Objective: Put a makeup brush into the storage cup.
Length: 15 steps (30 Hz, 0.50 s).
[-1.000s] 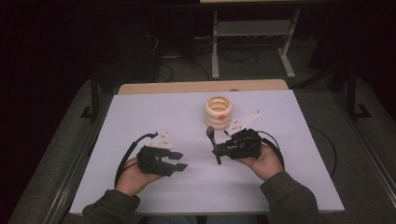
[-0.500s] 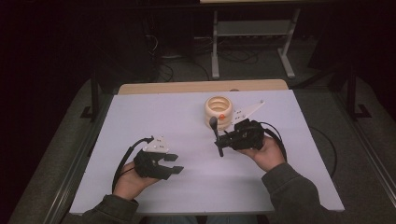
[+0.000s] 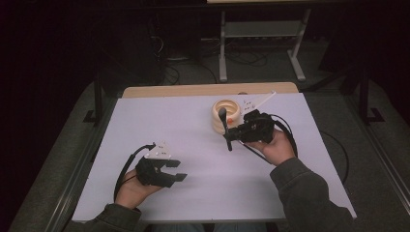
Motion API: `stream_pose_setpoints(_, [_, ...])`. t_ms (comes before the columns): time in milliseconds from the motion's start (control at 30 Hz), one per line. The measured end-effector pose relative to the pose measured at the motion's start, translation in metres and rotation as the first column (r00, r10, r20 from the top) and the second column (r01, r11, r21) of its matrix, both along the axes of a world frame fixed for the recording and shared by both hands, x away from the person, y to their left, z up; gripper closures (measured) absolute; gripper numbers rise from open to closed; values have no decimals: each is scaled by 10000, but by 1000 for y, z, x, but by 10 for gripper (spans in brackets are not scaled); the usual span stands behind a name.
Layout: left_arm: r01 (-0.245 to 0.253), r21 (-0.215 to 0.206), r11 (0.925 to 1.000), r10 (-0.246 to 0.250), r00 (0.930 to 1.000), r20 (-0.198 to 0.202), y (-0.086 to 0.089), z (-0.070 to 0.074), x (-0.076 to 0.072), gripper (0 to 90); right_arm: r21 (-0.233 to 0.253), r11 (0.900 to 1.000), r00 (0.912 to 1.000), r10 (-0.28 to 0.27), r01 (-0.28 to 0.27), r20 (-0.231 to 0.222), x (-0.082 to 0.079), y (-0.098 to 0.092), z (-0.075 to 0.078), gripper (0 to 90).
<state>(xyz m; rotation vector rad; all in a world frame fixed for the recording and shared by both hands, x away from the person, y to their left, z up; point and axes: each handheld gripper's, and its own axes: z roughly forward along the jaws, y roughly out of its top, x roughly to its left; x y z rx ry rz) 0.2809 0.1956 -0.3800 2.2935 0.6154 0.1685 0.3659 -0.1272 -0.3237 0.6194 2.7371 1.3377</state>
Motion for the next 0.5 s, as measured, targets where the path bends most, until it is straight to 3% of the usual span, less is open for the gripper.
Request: stream_pose_setpoints(500, [-163,-215,9996,163,9999,24,4,1,-1,449,-22,9993,9992,-380,381,143,20,0,16,783])
